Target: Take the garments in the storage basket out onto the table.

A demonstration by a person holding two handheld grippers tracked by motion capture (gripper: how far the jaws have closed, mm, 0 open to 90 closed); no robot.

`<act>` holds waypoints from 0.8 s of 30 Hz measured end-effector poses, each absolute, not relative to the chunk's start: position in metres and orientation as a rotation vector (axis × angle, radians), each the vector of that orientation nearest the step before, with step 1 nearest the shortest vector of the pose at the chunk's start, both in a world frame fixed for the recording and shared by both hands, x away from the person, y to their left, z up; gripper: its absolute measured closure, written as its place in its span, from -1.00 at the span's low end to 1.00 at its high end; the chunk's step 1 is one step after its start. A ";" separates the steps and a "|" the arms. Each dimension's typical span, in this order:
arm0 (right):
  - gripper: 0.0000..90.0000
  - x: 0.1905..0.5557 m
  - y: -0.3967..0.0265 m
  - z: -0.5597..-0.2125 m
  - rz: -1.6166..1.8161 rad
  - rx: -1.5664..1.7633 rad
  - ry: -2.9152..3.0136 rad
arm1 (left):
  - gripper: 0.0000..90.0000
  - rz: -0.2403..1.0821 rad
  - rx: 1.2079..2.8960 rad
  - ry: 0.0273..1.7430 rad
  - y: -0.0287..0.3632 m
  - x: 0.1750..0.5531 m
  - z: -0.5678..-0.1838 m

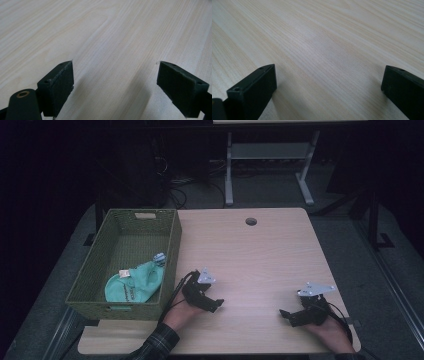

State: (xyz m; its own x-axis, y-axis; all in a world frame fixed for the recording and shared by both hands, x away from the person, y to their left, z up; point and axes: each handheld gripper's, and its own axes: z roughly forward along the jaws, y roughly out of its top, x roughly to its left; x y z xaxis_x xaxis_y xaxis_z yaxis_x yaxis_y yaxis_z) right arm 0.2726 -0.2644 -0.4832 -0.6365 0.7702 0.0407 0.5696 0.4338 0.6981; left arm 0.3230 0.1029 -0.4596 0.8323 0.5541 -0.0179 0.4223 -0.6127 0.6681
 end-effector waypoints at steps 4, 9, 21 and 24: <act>-1.00 0.273 -0.264 -0.483 1.007 1.157 2.407 | -0.70 0.224 2.324 0.722 0.103 0.324 -0.458; -1.00 0.273 -0.264 -0.483 1.007 1.157 2.406 | -0.70 0.226 2.328 0.730 0.104 0.324 -0.454; -1.00 0.273 -0.264 -0.483 1.006 1.157 2.407 | -0.69 0.187 2.321 0.758 0.105 0.327 -0.445; -1.00 0.273 -0.264 -0.483 1.006 1.156 2.408 | -0.69 0.189 2.319 0.754 0.105 0.327 -0.442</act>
